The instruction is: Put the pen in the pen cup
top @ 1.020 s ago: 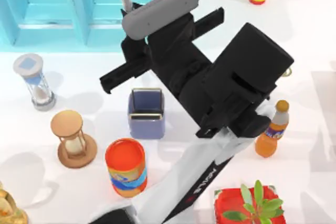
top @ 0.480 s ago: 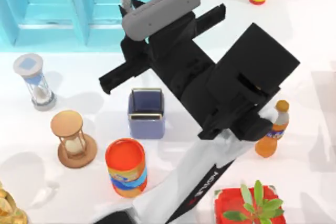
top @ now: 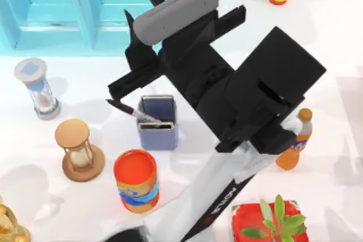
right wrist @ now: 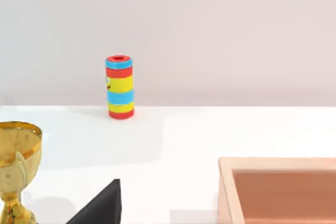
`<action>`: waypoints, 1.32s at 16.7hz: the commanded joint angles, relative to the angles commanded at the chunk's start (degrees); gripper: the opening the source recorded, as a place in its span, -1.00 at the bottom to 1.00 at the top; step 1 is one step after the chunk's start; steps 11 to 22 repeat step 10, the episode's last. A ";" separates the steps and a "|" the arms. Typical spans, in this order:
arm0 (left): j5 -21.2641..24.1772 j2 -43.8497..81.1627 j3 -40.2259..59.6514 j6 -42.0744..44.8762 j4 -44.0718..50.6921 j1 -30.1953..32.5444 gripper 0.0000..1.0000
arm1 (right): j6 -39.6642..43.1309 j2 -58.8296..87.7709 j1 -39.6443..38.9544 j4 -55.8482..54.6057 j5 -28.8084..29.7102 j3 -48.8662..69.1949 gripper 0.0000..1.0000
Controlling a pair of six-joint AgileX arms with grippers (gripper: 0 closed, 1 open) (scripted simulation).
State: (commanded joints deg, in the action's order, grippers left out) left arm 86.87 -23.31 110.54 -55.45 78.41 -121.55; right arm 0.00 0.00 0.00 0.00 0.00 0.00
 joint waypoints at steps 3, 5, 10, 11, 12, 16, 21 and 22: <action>0.00 0.00 0.00 0.00 0.00 0.00 0.81 | 0.00 0.00 0.00 0.00 0.00 0.00 1.00; 0.00 0.00 0.00 0.00 0.00 0.00 1.00 | 0.00 0.00 0.00 0.00 0.00 0.00 1.00; 0.00 0.00 0.00 0.00 0.00 0.00 1.00 | 0.00 0.00 0.00 0.00 0.00 0.00 1.00; 0.00 0.00 0.00 0.00 0.00 0.00 1.00 | 0.00 0.00 0.00 0.00 0.00 0.00 1.00; 0.00 0.00 0.00 0.00 0.00 0.00 1.00 | 0.00 0.00 0.00 0.00 0.00 0.00 1.00; 0.00 0.00 0.00 0.00 0.00 0.00 1.00 | 0.00 0.00 0.00 0.00 0.00 0.00 1.00; 0.00 0.00 0.00 0.00 0.00 0.00 1.00 | 0.00 0.00 0.00 0.00 0.00 0.00 1.00; 0.00 0.00 0.00 0.00 0.00 0.00 1.00 | 0.00 0.00 0.00 0.00 0.00 0.00 1.00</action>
